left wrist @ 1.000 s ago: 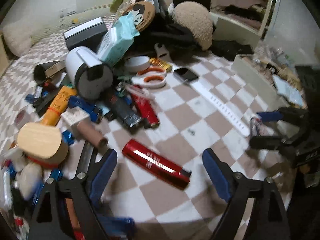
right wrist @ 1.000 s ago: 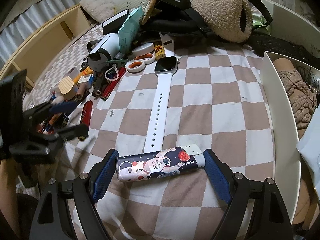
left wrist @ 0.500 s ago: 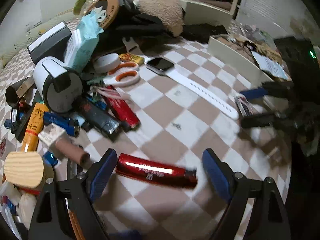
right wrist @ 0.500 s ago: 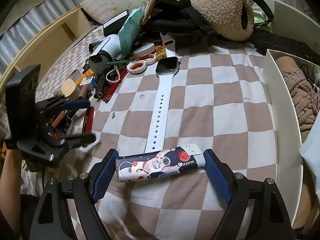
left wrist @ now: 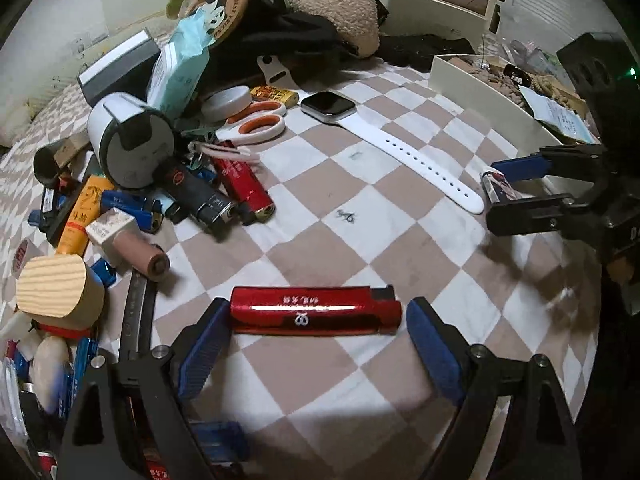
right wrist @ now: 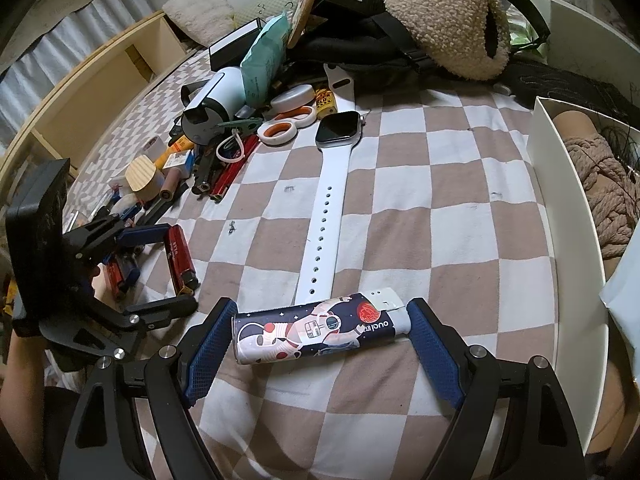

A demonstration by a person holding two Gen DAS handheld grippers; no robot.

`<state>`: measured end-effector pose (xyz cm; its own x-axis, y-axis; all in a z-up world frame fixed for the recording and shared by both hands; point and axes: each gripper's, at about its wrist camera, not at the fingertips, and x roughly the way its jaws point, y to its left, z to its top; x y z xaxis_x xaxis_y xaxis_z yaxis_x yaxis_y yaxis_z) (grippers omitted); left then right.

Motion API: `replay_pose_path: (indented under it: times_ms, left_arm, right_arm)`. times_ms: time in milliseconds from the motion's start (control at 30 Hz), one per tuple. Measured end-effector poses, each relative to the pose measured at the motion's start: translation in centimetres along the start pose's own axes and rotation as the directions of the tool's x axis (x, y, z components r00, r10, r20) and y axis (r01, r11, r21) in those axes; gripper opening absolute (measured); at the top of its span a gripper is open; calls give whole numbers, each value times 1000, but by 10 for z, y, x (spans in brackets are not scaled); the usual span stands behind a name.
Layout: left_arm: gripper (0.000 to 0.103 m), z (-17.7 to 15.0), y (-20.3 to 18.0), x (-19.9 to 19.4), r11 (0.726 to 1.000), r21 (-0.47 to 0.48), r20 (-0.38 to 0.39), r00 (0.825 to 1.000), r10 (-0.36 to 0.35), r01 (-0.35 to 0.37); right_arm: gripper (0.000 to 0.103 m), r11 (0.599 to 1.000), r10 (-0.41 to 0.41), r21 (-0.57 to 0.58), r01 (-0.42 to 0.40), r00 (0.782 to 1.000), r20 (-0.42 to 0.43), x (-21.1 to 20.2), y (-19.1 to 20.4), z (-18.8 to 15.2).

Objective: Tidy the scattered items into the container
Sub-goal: 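Grasp the red lighter with the left tool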

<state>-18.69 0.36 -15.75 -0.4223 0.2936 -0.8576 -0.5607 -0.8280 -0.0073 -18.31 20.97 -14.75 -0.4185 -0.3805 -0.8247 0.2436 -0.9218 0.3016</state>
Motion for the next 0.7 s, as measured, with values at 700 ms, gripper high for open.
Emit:
replay_pose_path:
  times_ms: [700]
  left_arm:
    - [84, -10, -18, -12, 988, -127, 31, 995, 91, -86]
  right_arm:
    - [86, 1000, -19, -18, 20, 999, 31, -12, 10, -15]
